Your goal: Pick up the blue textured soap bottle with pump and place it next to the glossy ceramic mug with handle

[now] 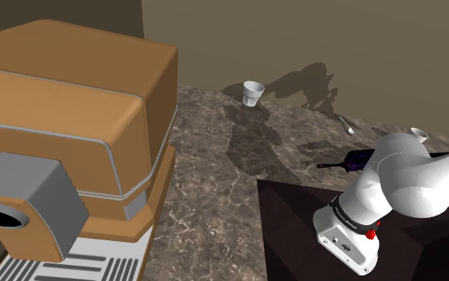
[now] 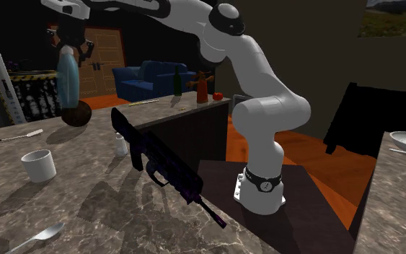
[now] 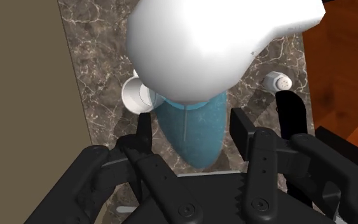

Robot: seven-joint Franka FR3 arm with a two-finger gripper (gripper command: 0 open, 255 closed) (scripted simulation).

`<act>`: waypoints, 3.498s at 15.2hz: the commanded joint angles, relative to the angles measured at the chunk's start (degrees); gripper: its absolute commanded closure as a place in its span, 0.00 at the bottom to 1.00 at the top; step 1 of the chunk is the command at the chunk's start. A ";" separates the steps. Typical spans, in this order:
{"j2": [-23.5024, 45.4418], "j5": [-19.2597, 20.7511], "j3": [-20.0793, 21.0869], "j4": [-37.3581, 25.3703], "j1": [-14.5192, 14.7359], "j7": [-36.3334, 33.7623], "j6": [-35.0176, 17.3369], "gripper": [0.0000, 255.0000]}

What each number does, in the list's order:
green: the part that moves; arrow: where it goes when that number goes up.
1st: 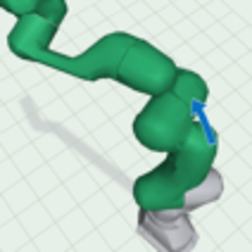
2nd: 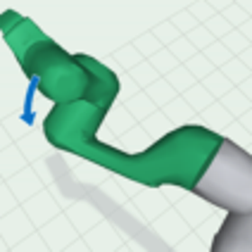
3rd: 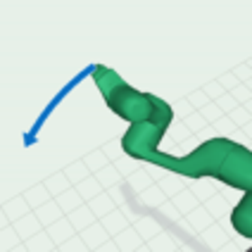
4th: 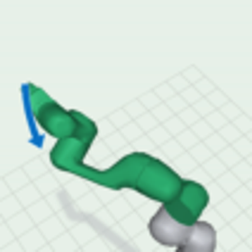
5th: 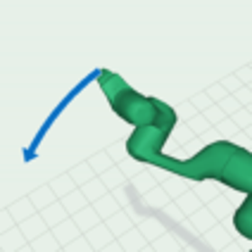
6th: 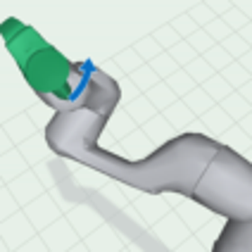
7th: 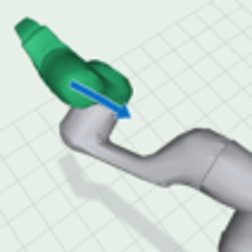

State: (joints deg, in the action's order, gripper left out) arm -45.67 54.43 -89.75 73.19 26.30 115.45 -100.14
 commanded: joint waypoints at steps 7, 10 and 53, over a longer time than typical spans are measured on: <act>-1.62 1.56 -0.16 7.15 -3.27 -2.42 -5.02 1.00; -2.24 2.26 -0.43 9.57 -4.29 -3.27 -6.81 1.00; -10.66 15.79 -12.77 26.82 -6.16 -13.18 -26.17 1.00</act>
State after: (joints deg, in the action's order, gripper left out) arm -56.33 70.19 -102.52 100.02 20.14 102.28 -126.27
